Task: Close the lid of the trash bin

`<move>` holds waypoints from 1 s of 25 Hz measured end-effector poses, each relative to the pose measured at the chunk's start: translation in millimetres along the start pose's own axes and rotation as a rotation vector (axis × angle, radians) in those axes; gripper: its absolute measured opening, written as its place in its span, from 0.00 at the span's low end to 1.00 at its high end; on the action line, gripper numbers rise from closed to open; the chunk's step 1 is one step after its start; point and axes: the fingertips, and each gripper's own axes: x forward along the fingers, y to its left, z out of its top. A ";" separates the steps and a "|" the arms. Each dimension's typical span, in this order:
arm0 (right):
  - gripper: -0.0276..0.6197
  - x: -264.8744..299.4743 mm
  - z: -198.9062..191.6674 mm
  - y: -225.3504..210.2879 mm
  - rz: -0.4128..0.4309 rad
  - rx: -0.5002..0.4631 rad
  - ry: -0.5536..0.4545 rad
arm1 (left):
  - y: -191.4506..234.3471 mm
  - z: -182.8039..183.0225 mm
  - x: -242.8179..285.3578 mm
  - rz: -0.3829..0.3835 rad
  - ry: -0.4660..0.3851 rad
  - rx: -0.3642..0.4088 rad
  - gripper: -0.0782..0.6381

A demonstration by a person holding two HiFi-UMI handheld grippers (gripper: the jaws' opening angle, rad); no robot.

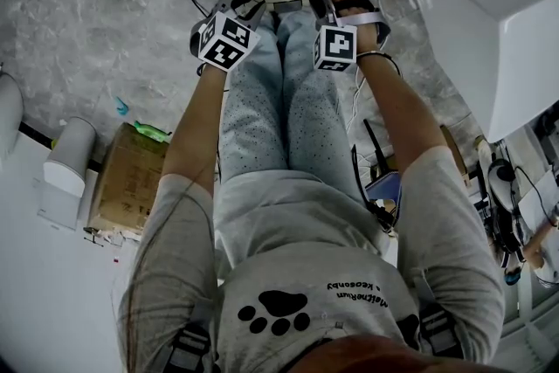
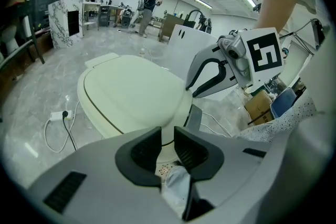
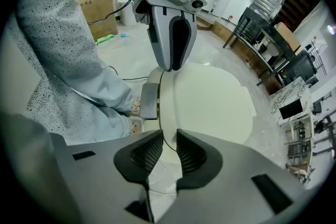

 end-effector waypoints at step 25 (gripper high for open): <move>0.12 -38.5 30.0 -52.1 0.084 0.800 -0.109 | -2.1 38.8 -31.6 0.030 -0.037 -0.191 0.15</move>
